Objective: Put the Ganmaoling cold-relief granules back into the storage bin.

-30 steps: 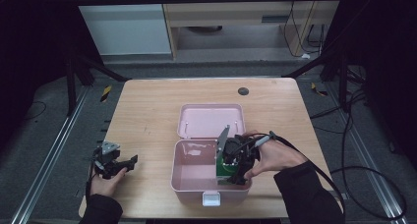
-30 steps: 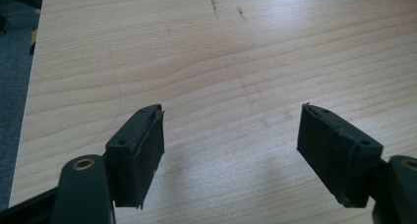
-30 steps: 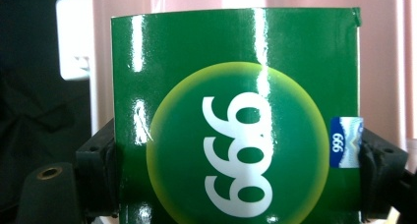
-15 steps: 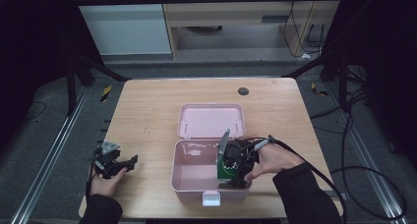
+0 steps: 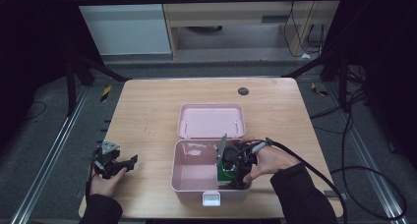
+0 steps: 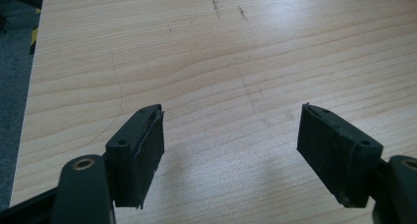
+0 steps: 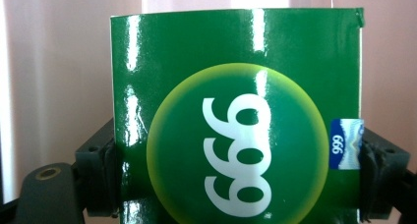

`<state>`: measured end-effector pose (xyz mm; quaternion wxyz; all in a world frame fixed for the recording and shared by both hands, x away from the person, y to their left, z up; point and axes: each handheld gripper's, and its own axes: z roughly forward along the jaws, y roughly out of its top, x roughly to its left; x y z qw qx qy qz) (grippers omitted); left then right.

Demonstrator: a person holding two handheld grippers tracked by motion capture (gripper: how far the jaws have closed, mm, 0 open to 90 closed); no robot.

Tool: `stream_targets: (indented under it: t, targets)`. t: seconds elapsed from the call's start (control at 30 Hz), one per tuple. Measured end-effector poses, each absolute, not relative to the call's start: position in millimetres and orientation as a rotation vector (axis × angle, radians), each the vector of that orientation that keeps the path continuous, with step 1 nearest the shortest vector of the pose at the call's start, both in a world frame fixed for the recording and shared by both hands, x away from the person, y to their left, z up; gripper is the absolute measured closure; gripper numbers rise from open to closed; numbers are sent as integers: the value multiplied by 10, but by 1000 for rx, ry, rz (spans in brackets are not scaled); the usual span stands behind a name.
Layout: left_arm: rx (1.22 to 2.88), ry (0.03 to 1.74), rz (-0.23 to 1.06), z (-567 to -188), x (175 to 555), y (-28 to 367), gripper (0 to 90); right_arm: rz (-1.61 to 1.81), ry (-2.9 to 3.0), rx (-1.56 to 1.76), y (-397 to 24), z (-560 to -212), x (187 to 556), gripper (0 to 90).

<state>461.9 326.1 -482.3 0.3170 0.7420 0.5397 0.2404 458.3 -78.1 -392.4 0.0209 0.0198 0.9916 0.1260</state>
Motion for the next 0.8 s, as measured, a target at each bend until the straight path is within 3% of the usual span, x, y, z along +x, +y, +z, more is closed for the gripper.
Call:
stream_targets:
  t: [0.43, 0.8]
  targets:
    - [1955, 1420, 631, -4824, 4621, 3259, 251, 365, 3074, 88, -795, -3996, 4622, 154]
    - [1956, 1419, 629, -4823, 4619, 3252, 253, 590, 2983, 193, -1029, -3598, 4599, 148]
